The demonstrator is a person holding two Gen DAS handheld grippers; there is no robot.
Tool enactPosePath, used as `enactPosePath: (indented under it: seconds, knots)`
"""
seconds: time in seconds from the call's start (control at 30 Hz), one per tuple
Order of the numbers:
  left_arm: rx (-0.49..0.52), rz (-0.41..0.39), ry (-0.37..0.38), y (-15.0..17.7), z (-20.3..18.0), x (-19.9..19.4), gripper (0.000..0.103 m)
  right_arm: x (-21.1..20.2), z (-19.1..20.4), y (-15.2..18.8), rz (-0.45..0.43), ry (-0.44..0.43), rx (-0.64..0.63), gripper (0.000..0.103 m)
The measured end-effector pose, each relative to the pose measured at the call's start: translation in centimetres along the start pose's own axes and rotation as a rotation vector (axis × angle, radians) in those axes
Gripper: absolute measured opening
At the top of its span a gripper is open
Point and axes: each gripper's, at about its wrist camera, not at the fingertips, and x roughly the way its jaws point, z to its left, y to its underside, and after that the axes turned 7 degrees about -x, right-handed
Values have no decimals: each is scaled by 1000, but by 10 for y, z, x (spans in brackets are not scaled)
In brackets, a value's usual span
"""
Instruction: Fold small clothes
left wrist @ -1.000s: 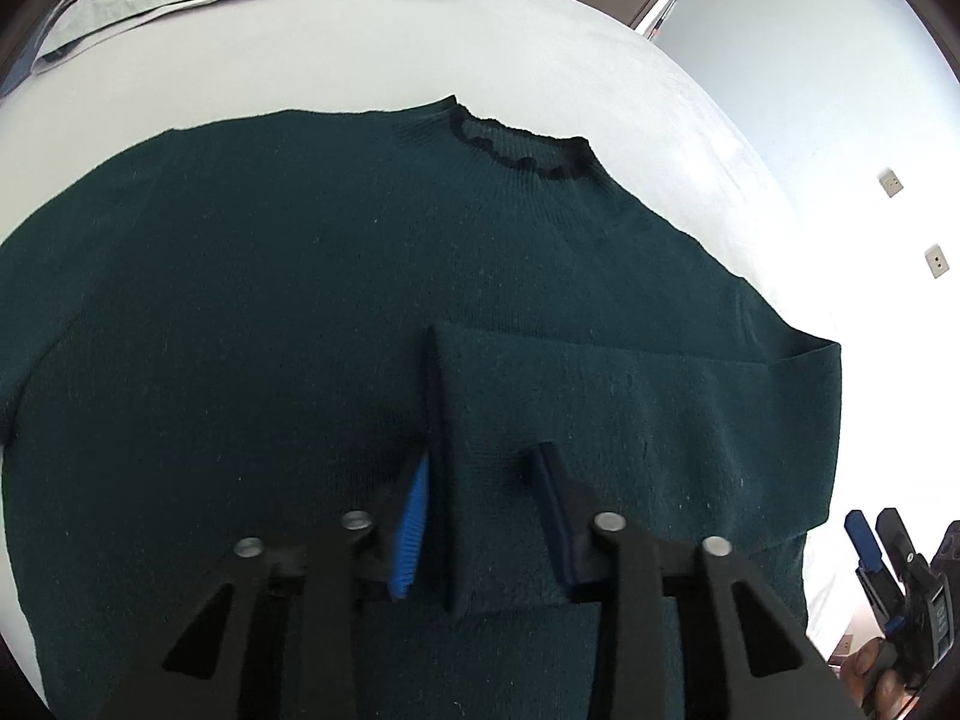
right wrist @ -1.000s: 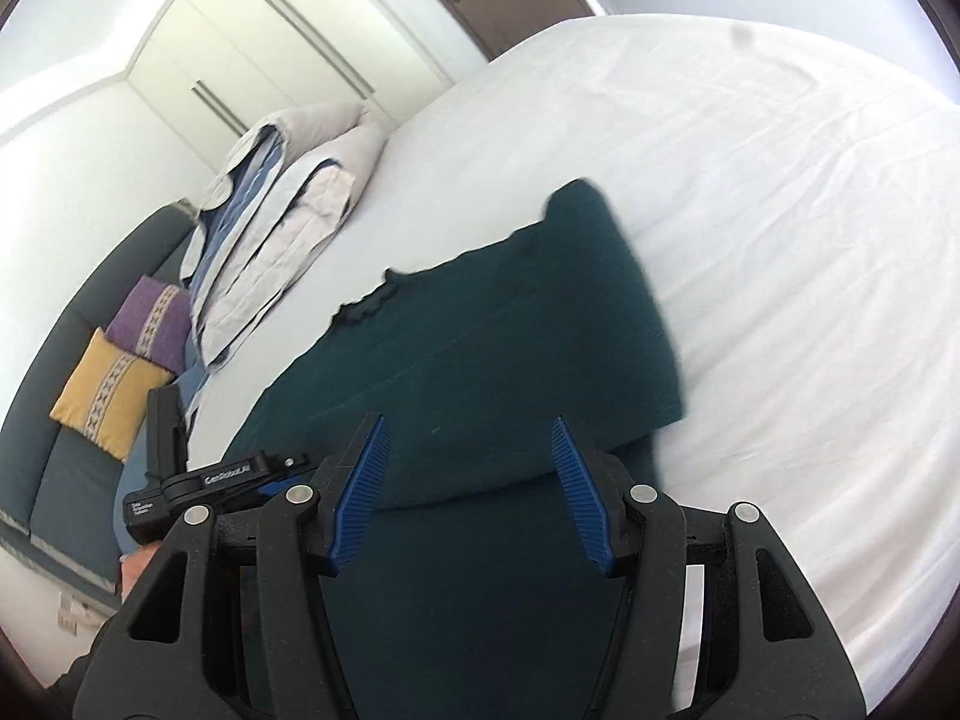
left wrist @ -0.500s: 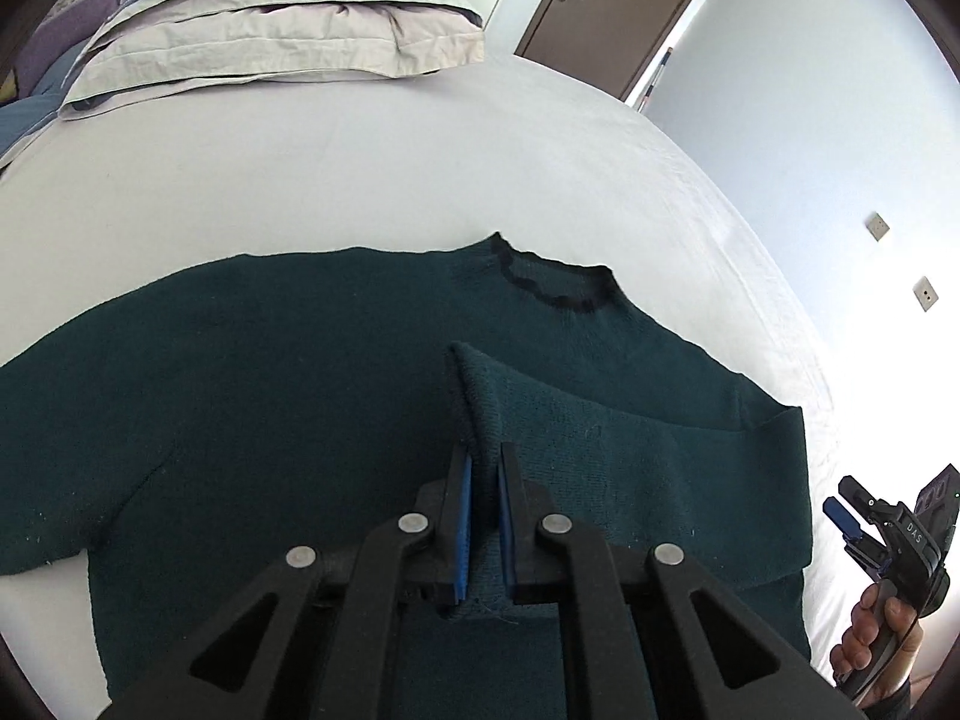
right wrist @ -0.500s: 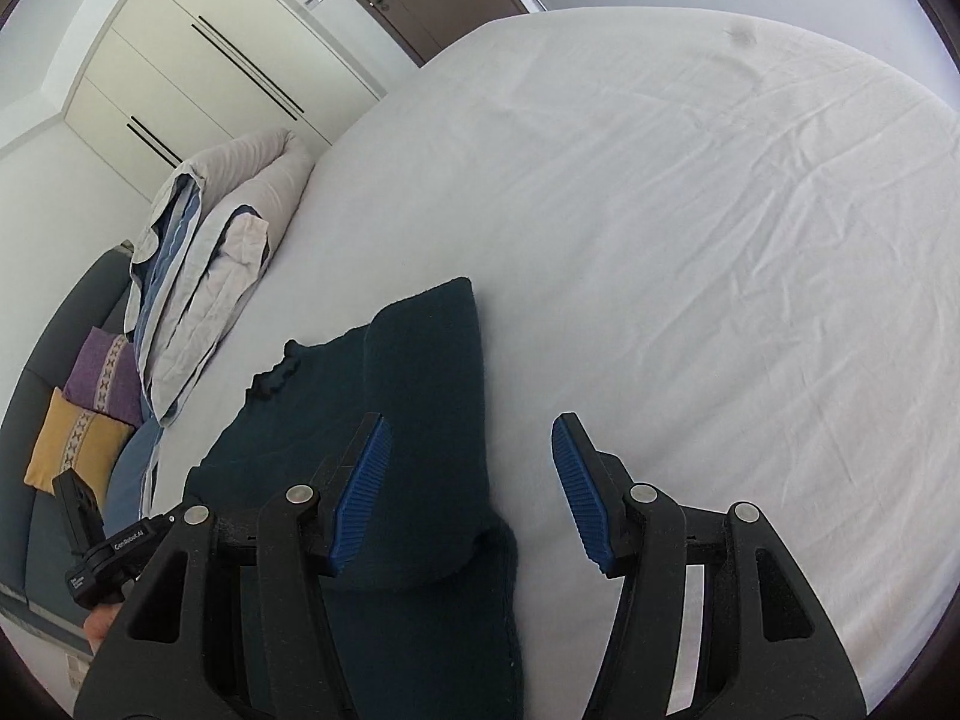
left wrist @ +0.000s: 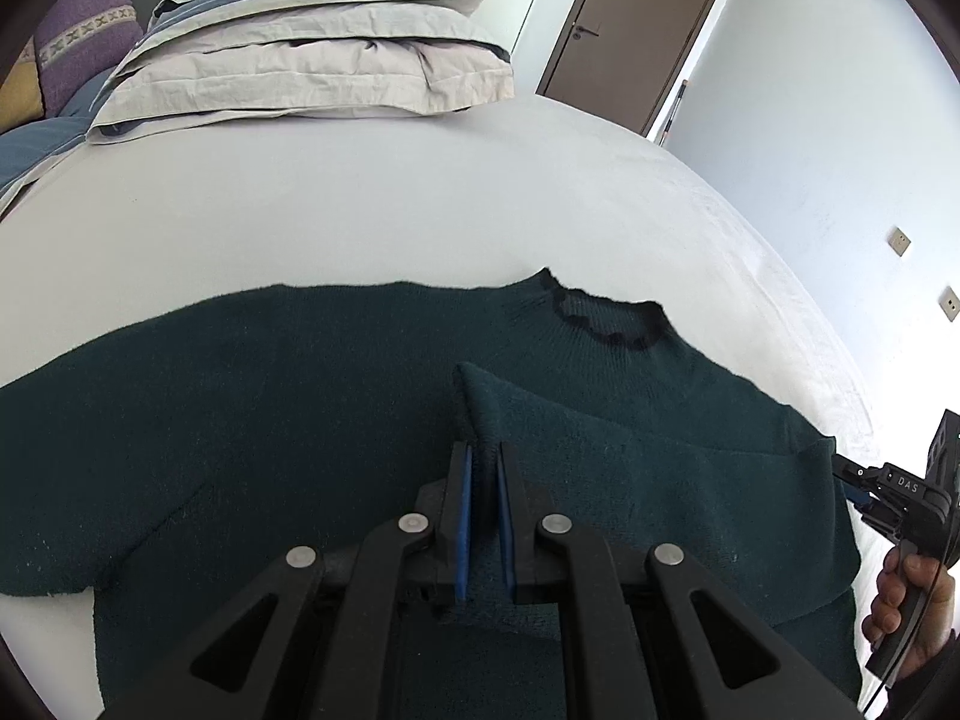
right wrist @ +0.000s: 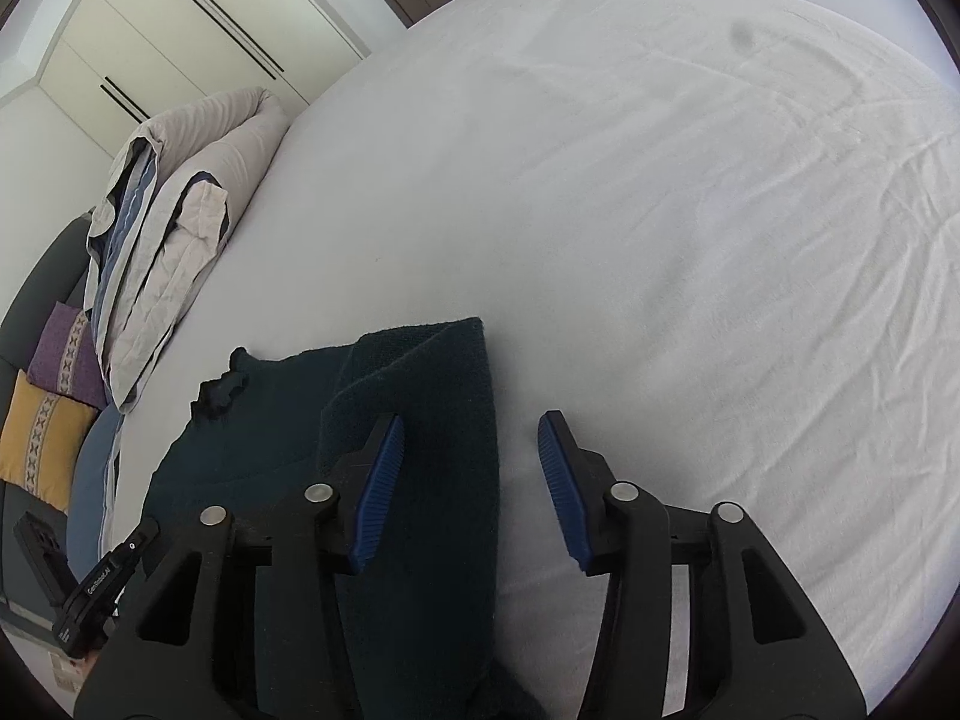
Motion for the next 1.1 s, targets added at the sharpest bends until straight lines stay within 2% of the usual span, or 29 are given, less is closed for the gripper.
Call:
enactPosePath:
  seconds: [0.03,0.07,0.13,0.27,0.43,0.5,0.6,0.7,0.73,0.87,0.9,1.0,1.1]
  knots:
    - [-17,5,-1,2,5,1,9,5,1,-2,9,21,-16,23]
    - [-32,10,1,5,11,1,9,9,1,-3,16,38,-21,12]
    - [-50,7,3,10,18,3,9,12,-3,-5,19,38,-10,6]
    - [-64,-25,-5,17,23,0,9,17,1,-7,8,59,-34,5]
    - [-89,-40,-1,25,29,-6,7,26,1,-10,-16,66,9,4]
    - [-88,-38,0,27,31,-8,7,28,5,-8,-12,78,-29,5]
    - [-88,-34,7,29,33,-11,6,17,13,-4,-3,77,-50,10]
    - [-97,-28,15,30,35,-12,6,-8,28,12,-15,90,-93,29]
    - [-99,-27,16,30,35,-13,6,-14,34,20,0,94,-110,32]
    - [-104,-21,15,34,35,-16,5,-15,50,55,71,127,-179,35]
    - [-106,-21,15,35,35,-17,5,-12,51,62,82,144,-196,34]
    - [-115,-14,16,37,35,-21,4,-11,55,68,67,139,-213,13]
    - [-124,-11,13,41,35,-25,4,-15,61,68,48,160,-216,9]
